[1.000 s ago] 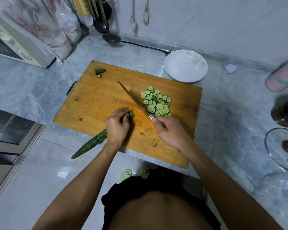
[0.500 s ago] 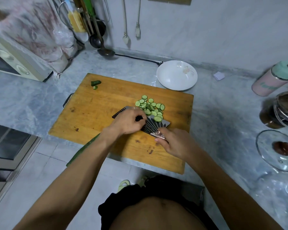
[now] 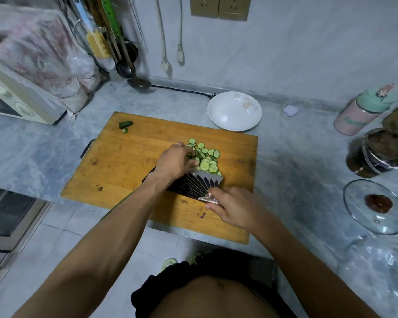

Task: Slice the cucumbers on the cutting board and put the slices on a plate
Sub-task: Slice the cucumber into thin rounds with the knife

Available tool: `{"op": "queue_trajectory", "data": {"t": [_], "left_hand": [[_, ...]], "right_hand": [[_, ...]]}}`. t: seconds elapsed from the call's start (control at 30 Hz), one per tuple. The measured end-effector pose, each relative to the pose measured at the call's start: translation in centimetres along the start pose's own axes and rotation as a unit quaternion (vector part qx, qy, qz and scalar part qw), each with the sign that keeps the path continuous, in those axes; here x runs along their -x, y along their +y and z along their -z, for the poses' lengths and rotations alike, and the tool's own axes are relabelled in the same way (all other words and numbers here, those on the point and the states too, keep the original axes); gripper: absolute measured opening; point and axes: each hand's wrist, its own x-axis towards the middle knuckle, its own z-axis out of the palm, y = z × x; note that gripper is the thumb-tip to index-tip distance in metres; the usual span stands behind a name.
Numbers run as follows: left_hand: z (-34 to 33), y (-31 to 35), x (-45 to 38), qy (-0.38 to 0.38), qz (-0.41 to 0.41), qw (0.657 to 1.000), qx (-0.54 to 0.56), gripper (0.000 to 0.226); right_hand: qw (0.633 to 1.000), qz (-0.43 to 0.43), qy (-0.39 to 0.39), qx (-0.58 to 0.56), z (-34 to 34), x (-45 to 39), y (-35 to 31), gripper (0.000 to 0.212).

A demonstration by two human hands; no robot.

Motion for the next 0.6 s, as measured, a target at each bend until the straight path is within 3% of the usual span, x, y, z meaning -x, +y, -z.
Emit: {"op": "queue_trajectory", "data": {"t": [0.17,0.33,0.43,0.5,0.6], "left_hand": [[1.2,-1.2,2.8,0.156,-0.002,0.982,0.102,0.011],[1.0,-2.8,7.8,0.362,0.029,0.905,0.222,0.011],[-1.4,-5.4,9.5,0.323,0.07,0.925,0.188,0.013],[-3.2,-7.0,9.8,0.253,0.062,0.956,0.131,0.018],[-4.8,-8.1,9.6,0.213,0.06,0.972,0.078,0.028]], "right_hand": [[0.994,-0.065,-0.005,-0.091,-0.7,0.2,0.0,0.041],[0.947,-0.155,0.032,-0.281,-1.3,0.2,-0.3,0.037],[0.923,-0.171,0.066,-0.339,-0.9,-0.2,-1.5,0.026],[0.919,-0.165,0.077,-0.35,-0.6,-0.5,-2.3,0.031],[0.921,-0.149,0.074,-0.353,-0.1,-1.2,-3.4,0.037]]}}
